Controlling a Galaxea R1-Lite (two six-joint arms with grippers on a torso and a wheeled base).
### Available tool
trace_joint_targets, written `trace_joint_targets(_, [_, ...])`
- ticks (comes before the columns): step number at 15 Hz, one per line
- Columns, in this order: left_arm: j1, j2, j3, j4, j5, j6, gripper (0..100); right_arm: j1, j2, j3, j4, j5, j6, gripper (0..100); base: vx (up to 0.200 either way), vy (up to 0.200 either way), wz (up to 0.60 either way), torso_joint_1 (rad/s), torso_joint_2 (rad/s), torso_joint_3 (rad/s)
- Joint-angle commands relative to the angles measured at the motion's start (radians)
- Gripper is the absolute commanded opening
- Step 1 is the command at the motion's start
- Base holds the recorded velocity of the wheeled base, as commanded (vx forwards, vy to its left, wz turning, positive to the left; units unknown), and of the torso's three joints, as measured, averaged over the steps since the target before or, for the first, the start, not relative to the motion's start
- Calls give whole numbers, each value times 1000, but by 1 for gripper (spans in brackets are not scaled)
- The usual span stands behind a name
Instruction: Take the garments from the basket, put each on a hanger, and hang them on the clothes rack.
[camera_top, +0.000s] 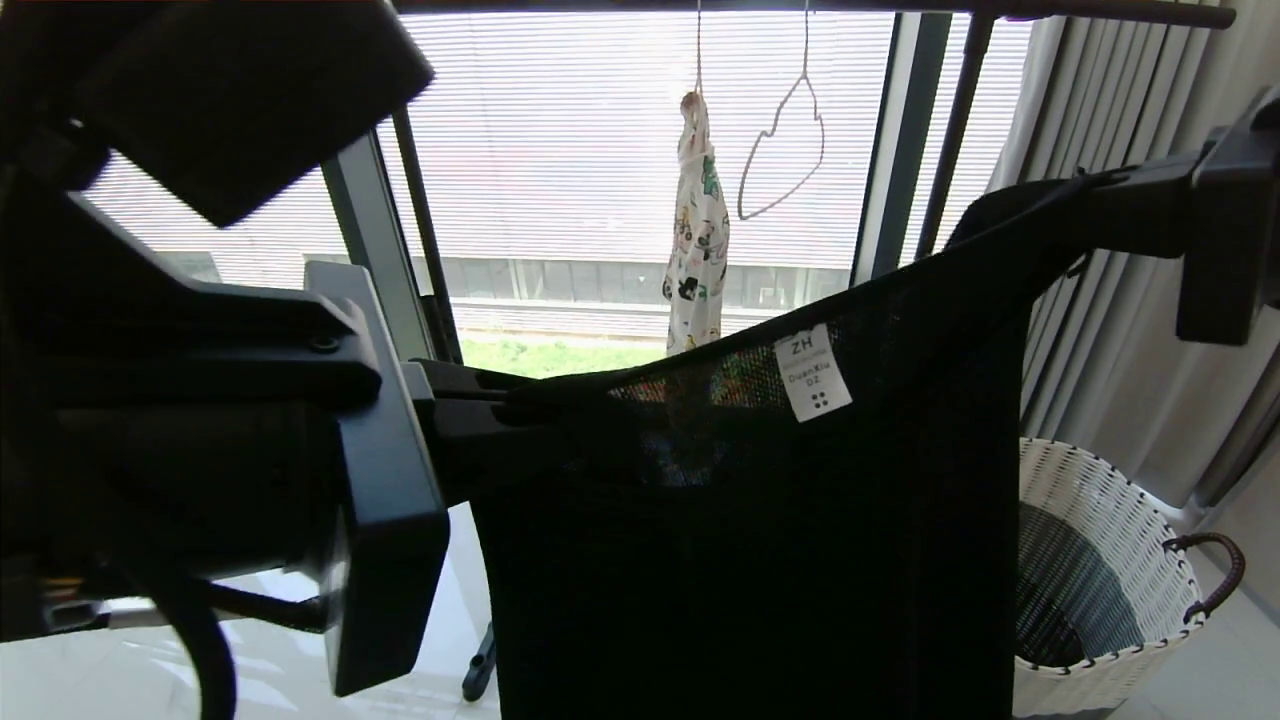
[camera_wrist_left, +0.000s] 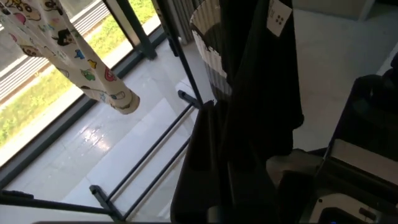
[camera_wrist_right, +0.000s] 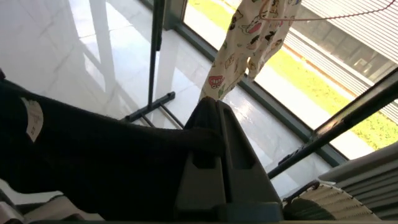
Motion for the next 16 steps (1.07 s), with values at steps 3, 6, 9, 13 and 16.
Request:
trace_joint_targets(3, [-112, -33, 22, 3, 105, -54, 0, -11, 88, -70, 4, 6, -2, 0, 0, 0, 0, 0, 0, 0])
trace_joint_targets(6, [-115, -33, 26, 3, 108, -49, 0, -11, 76, -65, 11, 6, -2, 0, 0, 0, 0, 0, 0, 0])
trace_joint_targets(9, [-3, -7, 14, -4, 111, 58, 0, -23, 15, -62, 116, 4, -1, 0, 0, 0, 0, 0, 0, 0])
trace_joint_targets(13, [93, 62, -4, -173, 113, 147, 0, -23, -65, -24, 232, 6, -1, 0, 0, 0, 0, 0, 0, 0])
trace_joint_targets(16, [93, 72, -3, -184, 113, 147, 0, -18, -70, 2, 232, 6, -1, 0, 0, 0, 0, 0, 0, 0])
